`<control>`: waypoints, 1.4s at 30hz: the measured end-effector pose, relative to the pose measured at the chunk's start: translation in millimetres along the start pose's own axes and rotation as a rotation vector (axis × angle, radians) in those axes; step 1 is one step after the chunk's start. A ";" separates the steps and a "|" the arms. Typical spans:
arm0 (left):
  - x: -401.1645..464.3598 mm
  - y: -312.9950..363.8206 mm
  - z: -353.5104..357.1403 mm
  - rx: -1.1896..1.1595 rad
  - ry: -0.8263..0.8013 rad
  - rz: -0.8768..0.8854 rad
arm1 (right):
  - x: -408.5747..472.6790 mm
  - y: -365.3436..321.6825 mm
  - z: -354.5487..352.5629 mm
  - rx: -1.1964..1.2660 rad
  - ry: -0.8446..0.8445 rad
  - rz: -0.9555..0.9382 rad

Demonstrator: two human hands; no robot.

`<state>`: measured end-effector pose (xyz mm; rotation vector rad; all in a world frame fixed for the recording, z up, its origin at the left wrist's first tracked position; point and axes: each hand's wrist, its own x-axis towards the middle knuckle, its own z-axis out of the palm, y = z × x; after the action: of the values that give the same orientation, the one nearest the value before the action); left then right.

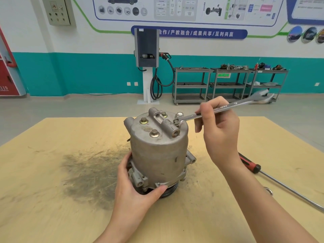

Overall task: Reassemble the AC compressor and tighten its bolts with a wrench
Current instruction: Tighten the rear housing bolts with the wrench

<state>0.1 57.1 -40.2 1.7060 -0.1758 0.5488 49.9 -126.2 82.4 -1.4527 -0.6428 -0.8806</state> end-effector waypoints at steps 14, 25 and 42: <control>1.0 -1.2 0.6 -0.011 0.005 0.017 | 13.2 -2.0 -2.9 0.399 -0.048 0.542; 0.6 -1.0 -0.4 0.014 0.008 0.017 | 13.5 3.4 -4.6 0.469 -0.095 0.628; 2.2 -4.8 0.8 -0.022 0.003 0.017 | -0.8 2.8 1.1 -0.052 -0.020 -0.158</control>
<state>4.2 57.7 -43.5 1.6837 -0.1936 0.5608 51.9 -125.2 80.2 -1.4731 -0.7626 -1.0132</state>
